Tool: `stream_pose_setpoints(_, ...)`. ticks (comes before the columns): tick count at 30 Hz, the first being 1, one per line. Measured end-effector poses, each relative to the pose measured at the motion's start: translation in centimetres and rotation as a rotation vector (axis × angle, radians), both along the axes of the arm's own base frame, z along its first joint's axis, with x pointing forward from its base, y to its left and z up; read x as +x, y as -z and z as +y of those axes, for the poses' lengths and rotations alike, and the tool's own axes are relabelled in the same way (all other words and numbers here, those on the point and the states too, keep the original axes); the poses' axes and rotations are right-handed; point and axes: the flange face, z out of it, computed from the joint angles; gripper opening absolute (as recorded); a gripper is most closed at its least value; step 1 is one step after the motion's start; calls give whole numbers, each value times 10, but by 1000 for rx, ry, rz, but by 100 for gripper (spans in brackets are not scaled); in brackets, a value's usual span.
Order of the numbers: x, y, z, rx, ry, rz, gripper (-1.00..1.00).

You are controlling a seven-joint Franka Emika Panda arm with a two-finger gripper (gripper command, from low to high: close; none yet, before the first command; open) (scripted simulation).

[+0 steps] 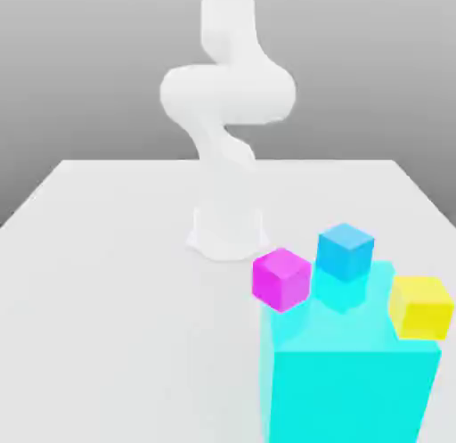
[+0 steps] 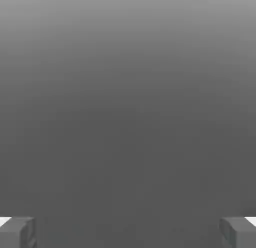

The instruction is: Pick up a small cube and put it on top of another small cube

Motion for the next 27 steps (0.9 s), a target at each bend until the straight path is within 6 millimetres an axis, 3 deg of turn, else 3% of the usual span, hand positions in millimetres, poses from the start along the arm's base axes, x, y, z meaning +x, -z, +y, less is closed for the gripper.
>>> stream_pose_setpoints(3,31,73,-12,-67,-7,199,0)
stream_pose_setpoints(6,47,148,-26,-130,-15,403,0)
stream_pose_setpoints(9,50,223,-39,-190,-32,613,0)
stream_pose_setpoints(12,40,298,-53,-249,-59,835,0)
stream_pose_setpoints(17,-5,406,-74,-335,-125,1195,0)
stream_pose_setpoints(22,-75,489,-92,-403,-212,1546,0)
stream_pose_setpoints(27,-160,552,-40,-545,-284,1790,0)
